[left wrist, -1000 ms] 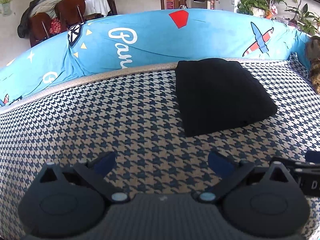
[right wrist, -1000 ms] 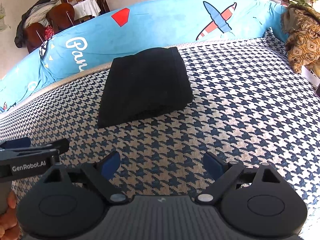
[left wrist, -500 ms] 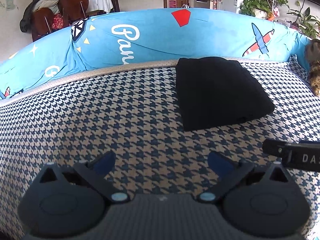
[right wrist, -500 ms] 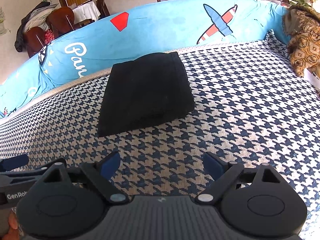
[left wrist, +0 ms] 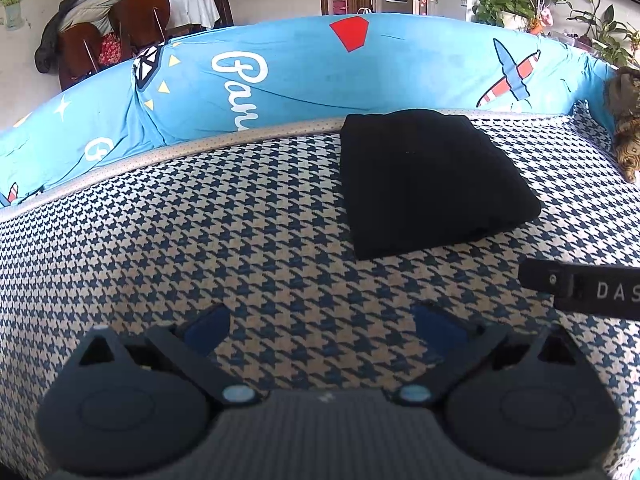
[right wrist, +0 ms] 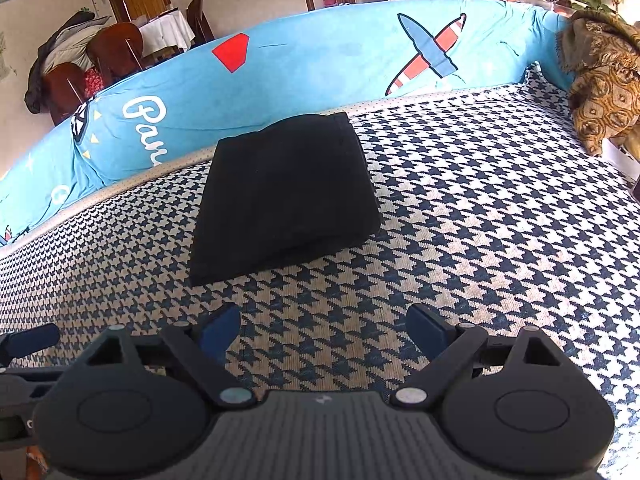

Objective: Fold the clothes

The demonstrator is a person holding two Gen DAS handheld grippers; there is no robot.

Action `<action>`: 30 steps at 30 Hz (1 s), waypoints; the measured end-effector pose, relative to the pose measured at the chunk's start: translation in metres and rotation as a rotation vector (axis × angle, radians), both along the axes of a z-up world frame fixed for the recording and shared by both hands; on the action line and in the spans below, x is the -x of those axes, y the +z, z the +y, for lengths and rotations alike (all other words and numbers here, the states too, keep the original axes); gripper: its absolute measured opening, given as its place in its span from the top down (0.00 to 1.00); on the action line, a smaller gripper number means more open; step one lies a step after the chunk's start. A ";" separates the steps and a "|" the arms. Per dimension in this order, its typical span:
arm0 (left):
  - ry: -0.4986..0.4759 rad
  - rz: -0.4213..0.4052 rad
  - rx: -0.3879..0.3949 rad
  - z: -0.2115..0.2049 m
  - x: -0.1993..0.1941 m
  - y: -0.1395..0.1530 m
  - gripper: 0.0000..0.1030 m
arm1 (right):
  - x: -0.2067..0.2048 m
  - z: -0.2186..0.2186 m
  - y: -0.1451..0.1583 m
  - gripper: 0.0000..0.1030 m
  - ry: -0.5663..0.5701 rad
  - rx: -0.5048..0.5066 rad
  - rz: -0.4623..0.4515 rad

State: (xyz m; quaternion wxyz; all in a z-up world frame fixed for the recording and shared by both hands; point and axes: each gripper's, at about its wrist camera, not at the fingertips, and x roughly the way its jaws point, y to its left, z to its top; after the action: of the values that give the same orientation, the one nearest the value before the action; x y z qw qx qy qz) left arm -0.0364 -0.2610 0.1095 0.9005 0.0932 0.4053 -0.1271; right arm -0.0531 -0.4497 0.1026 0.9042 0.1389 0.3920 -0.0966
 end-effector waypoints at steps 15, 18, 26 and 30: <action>-0.002 -0.004 0.005 0.000 0.001 0.003 0.00 | -0.002 0.004 -0.001 0.12 0.013 0.013 0.008; -0.006 -0.004 0.003 -0.001 0.001 0.004 0.00 | -0.003 0.003 -0.001 0.12 0.008 0.013 0.008; -0.018 0.003 0.005 -0.002 0.004 0.003 0.00 | -0.004 0.001 0.000 0.12 -0.003 0.013 0.005; -0.021 0.002 0.001 -0.003 0.005 0.003 0.00 | -0.004 0.002 0.000 0.12 -0.003 0.015 0.006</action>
State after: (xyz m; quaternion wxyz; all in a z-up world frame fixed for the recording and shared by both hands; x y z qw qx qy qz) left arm -0.0412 -0.2638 0.1125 0.8988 0.0968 0.4049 -0.1370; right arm -0.0490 -0.4480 0.1023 0.9039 0.1324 0.3939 -0.1015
